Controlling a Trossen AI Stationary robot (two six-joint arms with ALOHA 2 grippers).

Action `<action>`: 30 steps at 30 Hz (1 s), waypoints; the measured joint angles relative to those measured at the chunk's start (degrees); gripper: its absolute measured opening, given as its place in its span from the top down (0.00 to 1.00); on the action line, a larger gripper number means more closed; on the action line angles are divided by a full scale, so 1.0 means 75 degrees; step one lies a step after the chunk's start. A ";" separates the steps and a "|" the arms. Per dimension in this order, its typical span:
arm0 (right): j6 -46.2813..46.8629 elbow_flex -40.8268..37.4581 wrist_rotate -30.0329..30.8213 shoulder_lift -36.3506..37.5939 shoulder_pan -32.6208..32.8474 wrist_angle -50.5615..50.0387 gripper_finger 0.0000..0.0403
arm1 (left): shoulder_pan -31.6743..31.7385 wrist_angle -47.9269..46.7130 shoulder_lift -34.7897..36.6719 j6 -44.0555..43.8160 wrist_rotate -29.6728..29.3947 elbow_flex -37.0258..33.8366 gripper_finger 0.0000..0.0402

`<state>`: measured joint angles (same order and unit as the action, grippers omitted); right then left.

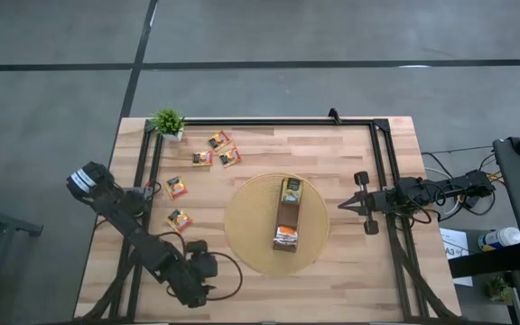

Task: Pick & Place Tea
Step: Put the orange tea bag into the middle section of the wooden organizer

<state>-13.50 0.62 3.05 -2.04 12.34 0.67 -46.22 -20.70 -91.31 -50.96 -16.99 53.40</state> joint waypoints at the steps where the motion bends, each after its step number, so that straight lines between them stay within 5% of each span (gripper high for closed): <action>1: 0.0000 0.0000 0.0002 0.0001 0.0000 0.0002 0.98 | 0.0002 -0.0217 0.0000 -0.0002 0.0001 0.0002 0.29; 10: 0.0000 0.0000 0.0002 0.0000 0.0000 0.0001 0.98 | 0.0004 -0.1865 0.0000 -0.0795 0.0271 -0.0018 0.29; 20: 0.0000 0.0000 0.0000 0.0000 0.0000 0.0003 0.98 | 0.0189 -0.1862 -0.0267 -0.0807 0.0138 -0.0060 0.29; 30: 0.0000 0.0000 0.0000 0.0003 0.0000 0.0000 0.98 | 0.0627 -0.1910 -0.1361 -0.1448 0.1250 -0.0088 0.38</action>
<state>-13.50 0.62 3.05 -2.02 12.34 0.67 -41.52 -35.03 -101.51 -61.82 -7.62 52.74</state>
